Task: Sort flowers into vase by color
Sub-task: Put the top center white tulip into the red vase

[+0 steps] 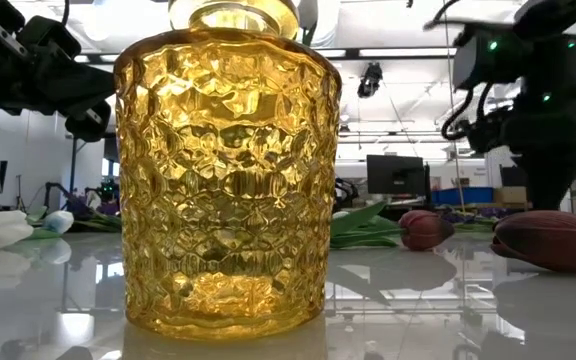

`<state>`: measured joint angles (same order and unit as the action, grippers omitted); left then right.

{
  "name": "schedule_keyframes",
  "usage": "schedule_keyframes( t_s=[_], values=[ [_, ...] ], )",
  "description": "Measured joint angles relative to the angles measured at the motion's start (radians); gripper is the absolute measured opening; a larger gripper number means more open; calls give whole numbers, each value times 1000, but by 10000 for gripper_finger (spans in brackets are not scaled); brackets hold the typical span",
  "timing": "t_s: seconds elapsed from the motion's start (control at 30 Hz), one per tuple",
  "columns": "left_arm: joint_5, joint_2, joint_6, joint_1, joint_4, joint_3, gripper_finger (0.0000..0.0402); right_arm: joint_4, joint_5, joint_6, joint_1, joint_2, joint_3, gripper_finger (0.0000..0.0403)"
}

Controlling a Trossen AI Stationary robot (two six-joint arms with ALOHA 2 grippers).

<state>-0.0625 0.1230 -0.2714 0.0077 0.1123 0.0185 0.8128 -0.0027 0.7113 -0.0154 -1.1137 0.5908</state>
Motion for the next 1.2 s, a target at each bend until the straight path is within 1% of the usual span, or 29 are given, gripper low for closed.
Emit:
schedule_keyframes(
  t_s=[0.07,0.13,0.27,0.37,0.6,0.73,0.83,0.97,1.07,1.2],
  values=[
    [0,0,0,0,0,0,0,-20,10,-1,11,-5,6,60],
    [0,0,0,0,0,0,0,-71,43,-5,12,-18,10,91],
    [0,0,0,0,0,0,0,-277,175,-16,-23,-65,13,142],
    [0,0,0,0,0,0,0,-412,164,-74,-93,-139,27,158],
    [0,0,0,0,0,0,0,-535,160,-304,-228,-361,124,156],
    [0,0,0,0,0,0,0,-557,127,-367,-274,-447,190,165],
    [0,0,0,0,0,0,0,-550,85,-400,-299,-490,234,173],
    [0,0,0,0,0,0,0,-543,79,-447,-316,-530,268,176],
    [0,0,0,0,0,0,0,-553,81,-461,-320,-542,280,165],
    [0,0,0,0,0,0,0,-578,102,-477,-320,-538,287,135]
  ],
)
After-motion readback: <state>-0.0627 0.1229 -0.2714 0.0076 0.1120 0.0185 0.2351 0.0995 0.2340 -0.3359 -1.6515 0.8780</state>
